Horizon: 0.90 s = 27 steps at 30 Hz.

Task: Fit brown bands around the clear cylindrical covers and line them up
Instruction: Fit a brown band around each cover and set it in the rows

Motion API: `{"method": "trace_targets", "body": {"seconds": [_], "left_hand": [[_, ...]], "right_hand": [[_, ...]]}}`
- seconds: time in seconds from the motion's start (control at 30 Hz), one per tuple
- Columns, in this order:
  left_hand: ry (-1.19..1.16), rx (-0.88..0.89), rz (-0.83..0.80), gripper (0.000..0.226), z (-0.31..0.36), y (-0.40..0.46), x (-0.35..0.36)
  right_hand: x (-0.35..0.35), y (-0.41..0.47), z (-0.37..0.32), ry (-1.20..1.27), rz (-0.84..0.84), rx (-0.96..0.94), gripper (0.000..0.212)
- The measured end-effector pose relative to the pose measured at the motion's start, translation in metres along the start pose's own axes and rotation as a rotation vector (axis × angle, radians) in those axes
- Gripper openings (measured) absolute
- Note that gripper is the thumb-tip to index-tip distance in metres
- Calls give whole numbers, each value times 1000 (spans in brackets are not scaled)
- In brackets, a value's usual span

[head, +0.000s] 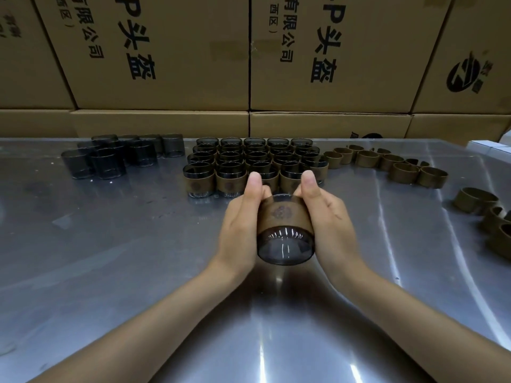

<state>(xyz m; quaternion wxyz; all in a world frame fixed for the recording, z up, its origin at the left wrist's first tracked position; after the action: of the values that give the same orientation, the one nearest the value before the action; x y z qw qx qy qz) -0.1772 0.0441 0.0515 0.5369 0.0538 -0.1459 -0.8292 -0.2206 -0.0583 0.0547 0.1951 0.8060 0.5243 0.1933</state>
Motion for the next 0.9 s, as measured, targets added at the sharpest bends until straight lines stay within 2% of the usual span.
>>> {"method": "trace_targets", "body": {"seconds": [0.17, 0.3, 0.4, 0.47, 0.57, 0.63, 0.77, 0.9], "left_hand": [[-65, 15, 20, 54, 1, -2, -1], [-26, 68, 26, 41, 4, 0, -1], [72, 151, -11, 51, 0, 4, -5], [163, 195, -19, 49, -5, 8, -10], [338, 254, -36, 48, -11, 12, -18], [459, 271, -69, 45, -15, 16, -22], [583, 243, -126, 37, -22, 24, -27], [620, 187, 71, 27, -23, 38, -55]], "right_hand": [[3, -2, -3, 44, -14, 43, 41], [1, 0, -2, 12, -24, 6, 38], [-3, 4, 3, -23, -58, -50, 51], [-9, 8, 9, -131, -129, -96, 54], [-22, 14, 19, -471, -289, -184, 42], [-31, 17, 24, -670, -359, -210, 43], [-58, 29, 28, -819, -295, -235, 44], [-94, 44, 46, -828, -134, -105, 31]]}}
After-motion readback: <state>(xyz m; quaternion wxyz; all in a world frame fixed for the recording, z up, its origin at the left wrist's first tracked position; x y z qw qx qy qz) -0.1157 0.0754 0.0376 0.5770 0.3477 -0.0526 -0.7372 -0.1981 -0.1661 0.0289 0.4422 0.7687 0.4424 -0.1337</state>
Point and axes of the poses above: each hand's wrist, its own y-axis towards the middle knuckle, its own x-axis out of the palm, z = x × y, the point moved 4 cm from there along y, towards the middle knuckle, and after that the axes turned 8 degrees about -x, right-handed, at the moved point
